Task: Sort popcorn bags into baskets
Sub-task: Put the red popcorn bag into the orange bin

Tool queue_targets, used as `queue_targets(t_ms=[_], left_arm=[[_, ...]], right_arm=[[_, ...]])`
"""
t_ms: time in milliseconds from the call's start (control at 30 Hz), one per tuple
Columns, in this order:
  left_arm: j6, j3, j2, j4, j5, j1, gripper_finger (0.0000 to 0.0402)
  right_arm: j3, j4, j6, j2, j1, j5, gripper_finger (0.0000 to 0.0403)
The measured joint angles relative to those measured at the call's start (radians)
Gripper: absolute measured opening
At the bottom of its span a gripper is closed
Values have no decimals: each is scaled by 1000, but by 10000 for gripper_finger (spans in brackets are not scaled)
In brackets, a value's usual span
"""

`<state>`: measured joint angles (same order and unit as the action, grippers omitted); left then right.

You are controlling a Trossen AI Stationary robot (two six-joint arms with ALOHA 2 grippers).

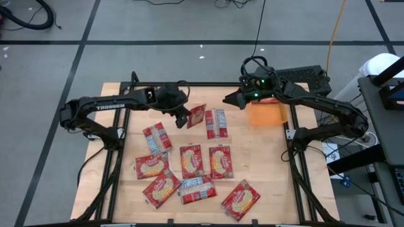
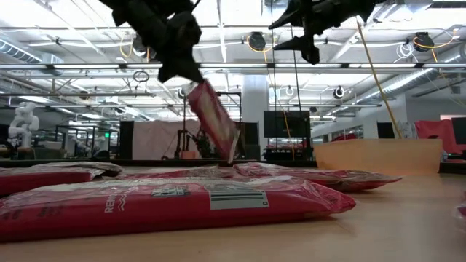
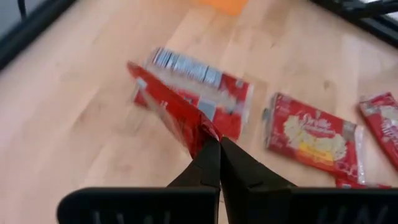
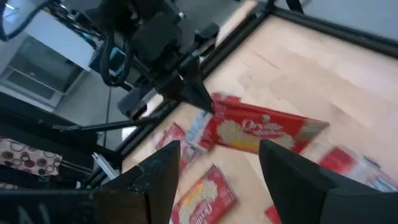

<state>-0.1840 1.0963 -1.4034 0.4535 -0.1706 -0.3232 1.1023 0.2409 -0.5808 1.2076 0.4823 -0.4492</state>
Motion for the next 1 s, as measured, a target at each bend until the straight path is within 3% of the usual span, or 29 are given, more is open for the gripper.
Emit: queue_targets(t_ms=[233,333,667,1000], left_arm=[[90,83,0,23,4,28,0],[115,114,0,24,6,39,0],[243,275,0,88,6,106,0],[284,355,0,94,32,166,0]], right_arm=[[0,-51,3,14,-32,0,213],[6,-44,74,13,-58,-6,213],[195,310,434,37,-92,17,213],[199,321,441,55,-121,38,213]])
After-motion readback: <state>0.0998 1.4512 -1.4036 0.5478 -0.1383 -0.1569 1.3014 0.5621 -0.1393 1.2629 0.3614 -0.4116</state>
